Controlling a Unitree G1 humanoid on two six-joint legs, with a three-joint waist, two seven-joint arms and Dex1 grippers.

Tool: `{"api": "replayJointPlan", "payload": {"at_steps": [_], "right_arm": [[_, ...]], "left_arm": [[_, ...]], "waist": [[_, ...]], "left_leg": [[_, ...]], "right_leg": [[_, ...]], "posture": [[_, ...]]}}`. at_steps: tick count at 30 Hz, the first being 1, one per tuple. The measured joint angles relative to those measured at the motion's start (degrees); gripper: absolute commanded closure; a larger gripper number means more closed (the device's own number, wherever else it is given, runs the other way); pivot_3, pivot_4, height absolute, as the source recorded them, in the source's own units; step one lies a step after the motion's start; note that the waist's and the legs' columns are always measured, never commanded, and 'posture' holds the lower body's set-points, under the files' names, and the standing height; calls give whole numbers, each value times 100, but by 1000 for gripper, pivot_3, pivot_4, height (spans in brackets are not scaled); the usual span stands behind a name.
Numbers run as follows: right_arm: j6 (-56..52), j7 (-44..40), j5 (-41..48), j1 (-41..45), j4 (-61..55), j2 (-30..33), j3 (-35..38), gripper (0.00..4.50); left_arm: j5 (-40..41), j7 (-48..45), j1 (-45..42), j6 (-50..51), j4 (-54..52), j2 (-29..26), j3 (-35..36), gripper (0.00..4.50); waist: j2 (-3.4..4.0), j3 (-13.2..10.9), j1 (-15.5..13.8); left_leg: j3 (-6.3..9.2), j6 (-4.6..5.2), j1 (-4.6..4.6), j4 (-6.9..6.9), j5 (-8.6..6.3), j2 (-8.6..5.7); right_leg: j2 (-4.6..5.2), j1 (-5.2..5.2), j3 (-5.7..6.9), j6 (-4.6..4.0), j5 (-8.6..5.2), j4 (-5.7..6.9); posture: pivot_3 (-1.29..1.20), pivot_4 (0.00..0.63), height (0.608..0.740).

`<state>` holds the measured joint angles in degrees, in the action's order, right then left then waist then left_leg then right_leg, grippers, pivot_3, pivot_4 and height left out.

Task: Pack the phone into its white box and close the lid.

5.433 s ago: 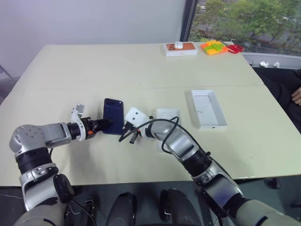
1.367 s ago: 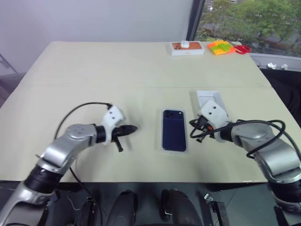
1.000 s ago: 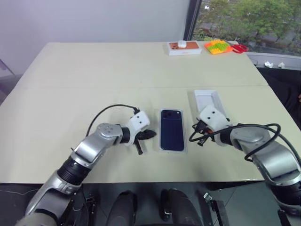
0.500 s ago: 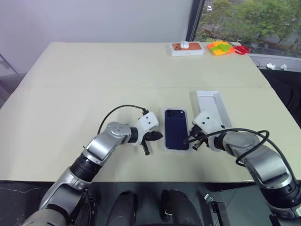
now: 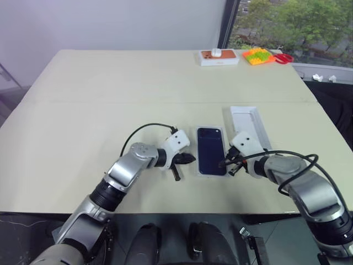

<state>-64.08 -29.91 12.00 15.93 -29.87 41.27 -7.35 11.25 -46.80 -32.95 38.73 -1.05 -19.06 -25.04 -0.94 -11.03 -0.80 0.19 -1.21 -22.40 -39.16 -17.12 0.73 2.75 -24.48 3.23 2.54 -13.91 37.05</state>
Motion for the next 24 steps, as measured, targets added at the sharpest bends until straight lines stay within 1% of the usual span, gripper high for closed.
{"api": "replayJointPlan", "payload": {"at_steps": [10,14,16,17,20,22,24], "right_arm": [[68,-10,4,4,86,32,0,4500],[66,-125,37,50,19,251,29,4500],[27,-243,101,103,-106,398,100,3952],[-3,-333,161,119,-192,548,148,3591],[-116,-528,285,239,-391,898,397,2135],[-268,-506,307,499,-376,889,449,1126],[-597,-376,409,948,-274,575,608,1126]], "left_arm": [[-2,-180,0,29,-26,-6,0,4445],[61,-295,24,51,-29,-87,50,4445],[156,-338,72,89,-33,-170,179,4500],[206,-373,82,106,-33,-273,261,4500],[291,-445,137,89,-34,-690,697,4500],[321,-495,160,-12,-34,-815,916,4500],[399,-582,193,-175,-39,-858,1081,4500]], "waist": [[0,0,4],[0,0,6],[3,-2,17],[3,-2,23],[3,-2,32],[3,-2,25],[3,-2,31]], "left_leg": [[0,0,2,0,0,1],[0,0,1,0,0,2],[-1,0,1,0,0,4],[-2,0,1,0,0,6],[0,0,5,1,0,11],[0,0,5,2,0,13],[-3,0,4,1,0,14]], "right_leg": [[-2,0,0,0,0,3],[-3,-1,0,0,0,3],[-5,-5,-1,-1,0,6],[-7,-7,-2,-1,0,8],[-18,-8,0,-2,1,12],[-18,-9,0,-3,1,13],[-17,-9,-2,-4,1,13]], "posture": [[0,150,740],[0,150,740],[0,150,740],[0,150,740],[0,150,740],[0,150,740],[0,150,740]]}}
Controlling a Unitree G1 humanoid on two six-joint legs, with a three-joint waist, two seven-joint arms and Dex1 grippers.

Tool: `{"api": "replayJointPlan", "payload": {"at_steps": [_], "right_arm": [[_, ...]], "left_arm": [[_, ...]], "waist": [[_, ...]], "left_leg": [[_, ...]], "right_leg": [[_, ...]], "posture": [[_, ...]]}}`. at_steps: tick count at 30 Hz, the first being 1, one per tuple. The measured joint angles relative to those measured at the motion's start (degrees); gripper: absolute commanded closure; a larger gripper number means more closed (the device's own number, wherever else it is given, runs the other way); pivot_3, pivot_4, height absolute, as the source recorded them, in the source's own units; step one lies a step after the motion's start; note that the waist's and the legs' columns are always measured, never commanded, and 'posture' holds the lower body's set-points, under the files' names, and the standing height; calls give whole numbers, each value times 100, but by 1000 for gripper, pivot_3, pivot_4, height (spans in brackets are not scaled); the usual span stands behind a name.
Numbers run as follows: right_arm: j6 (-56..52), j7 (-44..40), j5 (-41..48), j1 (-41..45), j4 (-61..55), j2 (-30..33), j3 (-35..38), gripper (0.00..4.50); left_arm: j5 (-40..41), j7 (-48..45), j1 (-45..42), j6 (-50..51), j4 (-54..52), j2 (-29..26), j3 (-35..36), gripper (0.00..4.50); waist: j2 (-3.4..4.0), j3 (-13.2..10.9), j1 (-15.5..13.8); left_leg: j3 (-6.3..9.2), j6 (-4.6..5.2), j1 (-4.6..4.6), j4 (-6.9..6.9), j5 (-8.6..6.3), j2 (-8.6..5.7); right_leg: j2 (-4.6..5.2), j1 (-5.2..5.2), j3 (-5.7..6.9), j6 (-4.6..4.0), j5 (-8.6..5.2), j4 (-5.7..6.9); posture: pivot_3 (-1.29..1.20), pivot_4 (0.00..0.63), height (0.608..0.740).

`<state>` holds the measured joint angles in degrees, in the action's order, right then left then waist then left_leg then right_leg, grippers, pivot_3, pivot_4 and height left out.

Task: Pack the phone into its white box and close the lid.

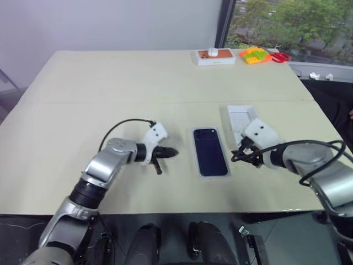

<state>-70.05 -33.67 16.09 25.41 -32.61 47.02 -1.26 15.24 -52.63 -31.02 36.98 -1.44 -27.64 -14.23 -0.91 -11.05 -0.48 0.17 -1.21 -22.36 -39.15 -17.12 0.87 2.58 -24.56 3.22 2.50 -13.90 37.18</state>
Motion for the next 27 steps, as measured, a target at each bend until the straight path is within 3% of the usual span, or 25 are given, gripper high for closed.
{"api": "replayJointPlan", "payload": {"at_steps": [7,14,23,27], "right_arm": [[-1556,762,51,1323,1492,-1325,314,1126],[-1794,1340,-263,1965,3017,-1454,271,1126],[-1967,1495,-285,2289,3780,-1659,298,1126],[-2013,1526,-256,2317,3918,-1669,337,2396]], "left_arm": [[105,-545,137,-582,-137,-281,117,4500],[164,-885,224,-1025,-222,-350,147,4500],[161,-839,382,-1116,-321,-217,137,4500],[160,-844,382,-1116,-321,-212,137,4500]], "waist": [[2,0,-27],[4,-1,-14],[5,0,15],[5,0,14]], "left_leg": [[-2,0,-5,1,0,-2],[-9,1,-6,1,0,-8],[-7,2,-2,3,0,-1],[-8,2,-2,3,0,-2]], "right_leg": [[11,-1,-1,-1,1,0],[18,-3,-4,-1,1,0],[10,-6,-4,-1,2,12],[10,-6,-4,-1,2,11]], "posture": [[0,150,740],[0,150,740],[0,150,740],[0,150,740]]}}
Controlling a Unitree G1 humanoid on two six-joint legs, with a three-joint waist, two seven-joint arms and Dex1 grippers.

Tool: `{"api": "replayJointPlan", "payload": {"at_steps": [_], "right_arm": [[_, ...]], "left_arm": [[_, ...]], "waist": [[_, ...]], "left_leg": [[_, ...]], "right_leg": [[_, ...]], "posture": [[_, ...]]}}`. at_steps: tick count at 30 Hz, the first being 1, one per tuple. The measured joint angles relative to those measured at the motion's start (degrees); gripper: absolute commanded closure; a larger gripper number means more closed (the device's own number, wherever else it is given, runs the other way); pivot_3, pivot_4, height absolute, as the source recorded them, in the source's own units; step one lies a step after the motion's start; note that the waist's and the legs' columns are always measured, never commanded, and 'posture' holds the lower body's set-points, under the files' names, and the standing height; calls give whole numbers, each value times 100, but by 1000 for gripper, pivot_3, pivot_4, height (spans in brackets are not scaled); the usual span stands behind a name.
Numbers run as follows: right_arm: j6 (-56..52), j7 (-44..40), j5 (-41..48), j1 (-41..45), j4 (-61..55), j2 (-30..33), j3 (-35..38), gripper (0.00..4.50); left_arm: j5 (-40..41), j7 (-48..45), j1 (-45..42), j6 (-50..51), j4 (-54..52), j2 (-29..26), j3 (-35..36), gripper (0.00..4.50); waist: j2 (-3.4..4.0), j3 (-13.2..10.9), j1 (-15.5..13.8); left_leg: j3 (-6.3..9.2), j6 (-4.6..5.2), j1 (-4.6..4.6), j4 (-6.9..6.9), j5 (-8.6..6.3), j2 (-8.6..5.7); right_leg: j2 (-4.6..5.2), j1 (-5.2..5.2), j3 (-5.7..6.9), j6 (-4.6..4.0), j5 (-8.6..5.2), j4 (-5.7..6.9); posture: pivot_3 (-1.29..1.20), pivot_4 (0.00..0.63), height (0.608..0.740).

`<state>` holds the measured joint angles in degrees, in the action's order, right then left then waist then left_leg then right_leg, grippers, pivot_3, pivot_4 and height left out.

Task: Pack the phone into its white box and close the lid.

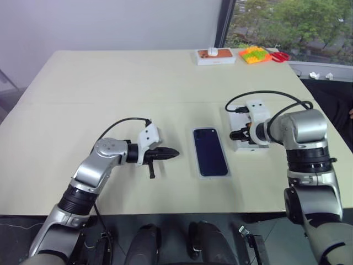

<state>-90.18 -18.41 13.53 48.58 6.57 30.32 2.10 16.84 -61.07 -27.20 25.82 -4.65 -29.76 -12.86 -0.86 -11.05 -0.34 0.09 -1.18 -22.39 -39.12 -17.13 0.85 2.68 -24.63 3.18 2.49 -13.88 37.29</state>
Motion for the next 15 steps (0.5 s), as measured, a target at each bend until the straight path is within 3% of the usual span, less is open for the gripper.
{"api": "replayJointPlan", "payload": {"at_steps": [4,11,15], "right_arm": [[-94,2,29,10,-9,0,1,4430],[-193,98,156,58,-186,-1,223,4479],[-167,-5,387,59,-1129,-33,583,4479]], "left_arm": [[0,-11,0,0,2,30,0,4500],[0,-9,1,0,9,46,4,4500],[-6,62,57,-6,29,37,32,4500]], "waist": [[0,0,-11],[1,0,-2],[8,-4,14]], "left_leg": [[0,0,0,0,0,-1],[0,0,0,0,0,0],[2,1,-3,2,0,2]], "right_leg": [[1,0,0,0,0,0],[0,-1,0,0,0,0],[-3,-7,-1,0,0,3]], "posture": [[0,150,740],[0,150,740],[0,150,740]]}}
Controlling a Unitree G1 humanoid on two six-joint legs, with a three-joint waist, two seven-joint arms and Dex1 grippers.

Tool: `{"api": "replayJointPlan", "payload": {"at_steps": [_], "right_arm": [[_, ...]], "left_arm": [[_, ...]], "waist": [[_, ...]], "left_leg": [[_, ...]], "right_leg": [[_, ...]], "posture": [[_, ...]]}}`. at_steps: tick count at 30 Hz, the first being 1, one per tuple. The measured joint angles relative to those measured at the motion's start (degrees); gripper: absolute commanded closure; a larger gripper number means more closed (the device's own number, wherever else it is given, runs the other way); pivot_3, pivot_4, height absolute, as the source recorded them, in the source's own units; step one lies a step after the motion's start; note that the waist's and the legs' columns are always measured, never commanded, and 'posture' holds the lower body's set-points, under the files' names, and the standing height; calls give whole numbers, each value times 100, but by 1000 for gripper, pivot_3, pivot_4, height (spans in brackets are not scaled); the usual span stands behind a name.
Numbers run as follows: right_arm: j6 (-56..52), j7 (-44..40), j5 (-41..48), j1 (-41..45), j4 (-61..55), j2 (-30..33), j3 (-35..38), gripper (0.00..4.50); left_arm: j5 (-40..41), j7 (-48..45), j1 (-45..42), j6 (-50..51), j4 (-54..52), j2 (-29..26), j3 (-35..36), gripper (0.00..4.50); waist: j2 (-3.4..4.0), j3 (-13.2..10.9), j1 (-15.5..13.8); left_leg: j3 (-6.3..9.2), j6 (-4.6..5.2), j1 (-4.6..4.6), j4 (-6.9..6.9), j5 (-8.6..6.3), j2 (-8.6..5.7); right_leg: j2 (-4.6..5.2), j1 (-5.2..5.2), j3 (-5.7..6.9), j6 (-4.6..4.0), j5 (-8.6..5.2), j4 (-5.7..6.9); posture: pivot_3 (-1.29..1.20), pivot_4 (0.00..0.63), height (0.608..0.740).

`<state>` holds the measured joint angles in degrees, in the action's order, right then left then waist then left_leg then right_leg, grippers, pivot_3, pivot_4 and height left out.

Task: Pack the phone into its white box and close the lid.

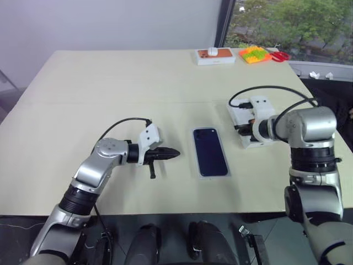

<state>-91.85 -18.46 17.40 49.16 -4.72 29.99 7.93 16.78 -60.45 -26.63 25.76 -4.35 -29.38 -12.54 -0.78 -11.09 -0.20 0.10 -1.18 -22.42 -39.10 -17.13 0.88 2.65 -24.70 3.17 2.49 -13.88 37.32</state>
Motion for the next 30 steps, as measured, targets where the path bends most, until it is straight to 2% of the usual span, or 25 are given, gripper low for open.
{"api": "replayJointPlan", "payload": {"at_steps": [3,6,10,12,14,15,16,18,20,24,27,30], "right_arm": [[-23,-406,817,-62,-956,-604,685,4479],[-25,-353,1964,-322,-1610,-1767,1333,4479],[-27,745,3304,-675,-1480,-2922,1925,4479],[-27,1497,4107,-673,-1348,-3223,2211,4479],[116,2606,5268,-809,-1163,-3711,2449,4479],[381,3412,6206,-1101,-996,-3703,2166,4479],[578,3844,6715,-1281,-909,-3671,1980,4479],[1560,5230,8358,-1885,-824,-3193,1054,4479],[2193,5960,9073,-2278,-858,-3015,543,4479],[2977,6704,9365,-2686,-968,-2893,-71,4479],[3321,6931,9444,-2769,-1068,-2857,-142,4479],[3509,7029,9476,-2794,-1130,-2789,-191,3584]], "left_arm": [[-4,211,8,-40,202,9,135,4500],[-144,838,-205,-332,912,185,523,4500],[-144,1337,-571,-523,1430,295,1059,4500],[-130,1329,-642,-610,1475,274,1161,4500],[-134,1269,-666,-635,1567,179,1169,4500],[-134,1205,-696,-647,1583,158,1164,4500],[-135,1177,-696,-655,1584,123,1162,4500],[-142,1072,-690,-661,1583,44,1145,4500],[-159,1008,-671,-660,1562,3,1119,4500],[-172,938,-651,-647,1444,40,983,4500],[-164,869,-557,-622,1297,80,884,4500],[-144,784,-501,-540,1191,88,853,4500]], "waist": [[0,0,35],[-3,3,67],[-2,2,77],[-1,2,75],[-2,3,90],[-1,3,101],[-1,2,102],[1,1,99],[0,2,113],[-1,2,122],[-1,2,116],[-1,2,108]], "left_leg": [[4,1,3,3,-1,7],[15,1,5,1,-1,12],[7,0,3,-3,0,4],[3,0,-1,-3,0,0],[1,0,-1,1,0,3],[-2,0,-4,6,0,4],[-1,0,-4,6,0,5],[-5,0,-7,7,0,4],[-10,1,-6,4,0,3],[-10,1,-1,2,0,7],[-9,1,1,2,0,9],[-9,1,-1,2,0,10]], "right_leg": [[-7,0,0,0,0,5],[-4,0,6,-6,4,16],[4,-1,5,-9,7,19],[10,-1,5,-9,7,12],[13,-1,3,-9,7,6],[17,-6,1,-9,7,4],[17,-6,2,-9,7,3],[19,-9,1,-8,6,2],[7,-8,-3,-7,6,3],[-4,-8,-9,-7,6,9],[-7,-8,-9,-7,5,10],[-7,-8,-9,-7,5,8]], "posture": [[0,150,740],[0,150,740],[0,150,740],[0,150,740],[0,150,740],[0,150,740],[0,150,740],[0,150,740],[0,150,740],[0,150,740],[0,150,740],[0,150,740]]}}
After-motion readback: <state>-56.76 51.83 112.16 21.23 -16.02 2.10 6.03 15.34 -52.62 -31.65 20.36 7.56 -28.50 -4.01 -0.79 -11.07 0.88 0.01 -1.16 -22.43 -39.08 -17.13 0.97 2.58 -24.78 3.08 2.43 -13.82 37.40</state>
